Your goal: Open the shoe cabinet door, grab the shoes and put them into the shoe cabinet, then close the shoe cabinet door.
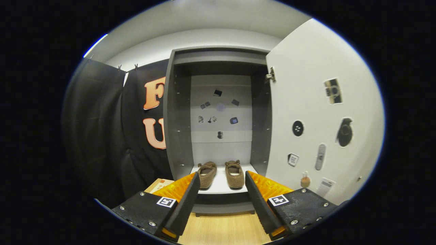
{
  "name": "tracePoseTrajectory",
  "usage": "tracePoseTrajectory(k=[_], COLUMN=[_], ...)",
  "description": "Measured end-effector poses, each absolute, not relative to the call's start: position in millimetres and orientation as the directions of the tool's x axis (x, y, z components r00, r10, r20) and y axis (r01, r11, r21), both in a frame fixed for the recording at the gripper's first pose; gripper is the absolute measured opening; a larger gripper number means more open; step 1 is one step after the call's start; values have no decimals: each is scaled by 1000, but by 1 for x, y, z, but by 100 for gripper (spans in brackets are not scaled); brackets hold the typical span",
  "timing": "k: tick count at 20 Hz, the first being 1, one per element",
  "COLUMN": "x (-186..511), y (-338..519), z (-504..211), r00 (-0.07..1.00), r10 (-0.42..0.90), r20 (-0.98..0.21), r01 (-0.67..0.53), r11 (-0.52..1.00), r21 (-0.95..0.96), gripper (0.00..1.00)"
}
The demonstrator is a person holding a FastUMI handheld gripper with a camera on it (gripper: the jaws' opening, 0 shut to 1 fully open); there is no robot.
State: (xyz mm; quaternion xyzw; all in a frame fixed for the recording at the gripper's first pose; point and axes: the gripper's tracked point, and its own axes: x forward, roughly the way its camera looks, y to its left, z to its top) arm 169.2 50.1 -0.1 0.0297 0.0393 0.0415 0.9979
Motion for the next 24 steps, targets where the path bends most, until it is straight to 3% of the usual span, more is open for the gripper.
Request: tracePoseTrajectory(k=[5,15,24], x=[125,34,24], y=[22,-94,-191], z=[9,5,-32], r00=[997,986,956], r10=[56,-150,-258], r20=[-60,-75,-137], r01=[-52,155,275], r11=[996,986,954], r21=[75,58,119], gripper=[85,88,88])
